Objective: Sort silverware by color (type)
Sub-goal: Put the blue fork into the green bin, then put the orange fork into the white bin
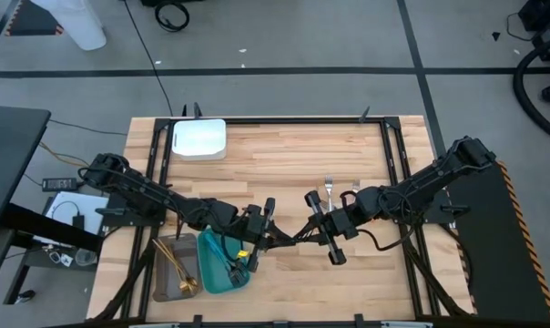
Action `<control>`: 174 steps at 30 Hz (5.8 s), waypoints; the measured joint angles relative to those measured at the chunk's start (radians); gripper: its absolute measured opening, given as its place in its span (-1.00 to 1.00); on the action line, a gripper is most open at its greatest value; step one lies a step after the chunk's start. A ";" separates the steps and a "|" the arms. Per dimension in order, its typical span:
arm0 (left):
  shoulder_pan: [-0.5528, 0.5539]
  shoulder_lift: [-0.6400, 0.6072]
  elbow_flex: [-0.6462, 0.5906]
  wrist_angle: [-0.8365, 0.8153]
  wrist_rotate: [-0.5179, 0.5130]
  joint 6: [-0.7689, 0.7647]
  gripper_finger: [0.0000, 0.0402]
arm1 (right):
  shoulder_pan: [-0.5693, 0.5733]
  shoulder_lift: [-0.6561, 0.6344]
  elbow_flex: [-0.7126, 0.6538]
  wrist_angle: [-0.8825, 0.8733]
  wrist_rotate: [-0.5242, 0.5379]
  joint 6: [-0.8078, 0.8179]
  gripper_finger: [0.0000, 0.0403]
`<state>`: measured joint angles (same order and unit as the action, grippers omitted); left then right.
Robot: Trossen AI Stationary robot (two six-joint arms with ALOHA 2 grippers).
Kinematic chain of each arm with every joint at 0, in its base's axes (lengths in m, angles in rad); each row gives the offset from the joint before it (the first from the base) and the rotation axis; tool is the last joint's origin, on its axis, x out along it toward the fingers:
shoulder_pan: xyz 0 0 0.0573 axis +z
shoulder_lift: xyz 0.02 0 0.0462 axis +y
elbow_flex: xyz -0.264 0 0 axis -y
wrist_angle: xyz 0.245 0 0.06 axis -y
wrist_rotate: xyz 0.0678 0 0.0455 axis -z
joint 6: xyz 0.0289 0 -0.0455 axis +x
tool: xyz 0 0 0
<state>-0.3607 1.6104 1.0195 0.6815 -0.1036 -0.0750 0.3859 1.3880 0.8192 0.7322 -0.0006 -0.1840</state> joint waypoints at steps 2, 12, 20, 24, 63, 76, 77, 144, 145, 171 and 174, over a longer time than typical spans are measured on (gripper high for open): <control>0.000 0.000 0.000 0.000 0.000 0.006 -0.94 | 0.000 0.000 0.000 0.000 0.001 0.001 -0.84; -0.003 -0.005 0.000 -0.010 -0.001 0.018 -0.94 | -0.001 0.000 0.000 -0.030 0.011 0.050 -0.61; -0.026 -0.100 0.000 -0.188 0.000 0.048 -0.94 | 0.017 -0.043 0.000 -0.079 0.046 0.050 -0.32; -0.037 -0.147 0.000 -0.283 -0.005 0.047 -0.94 | 0.019 -0.067 0.000 -0.133 0.054 0.050 -0.23; -0.143 -0.282 0.000 -1.366 -0.018 -0.120 -0.93 | 0.005 -0.073 0.000 -0.284 0.064 0.090 -0.20; -0.147 -0.203 0.105 -1.630 0.019 -0.114 -0.93 | -0.011 -0.046 0.000 -0.276 0.063 0.105 -0.21; -0.147 -0.185 0.128 -1.665 0.019 -0.106 -0.93 | -0.016 -0.040 0.000 -0.268 0.063 0.105 -0.21; -0.208 0.271 0.535 -1.882 -0.260 0.158 -0.37 | -0.036 0.000 0.000 -0.563 0.225 0.232 -0.21; -0.204 0.271 0.541 -1.865 -0.261 0.157 -0.37 | -0.036 0.000 0.000 -0.580 0.225 0.236 -0.21; -0.175 0.271 0.568 -1.600 -0.329 0.102 -0.37 | -0.099 0.000 0.000 -1.190 0.241 0.415 -0.21; -0.160 0.269 0.538 -1.559 -0.333 0.133 -0.37 | -0.105 0.000 0.000 -1.240 0.238 0.432 -0.21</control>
<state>-0.5207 1.8795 1.5577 -0.8775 -0.4362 0.0577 0.2806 1.3876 0.8192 -0.5077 0.2378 0.2477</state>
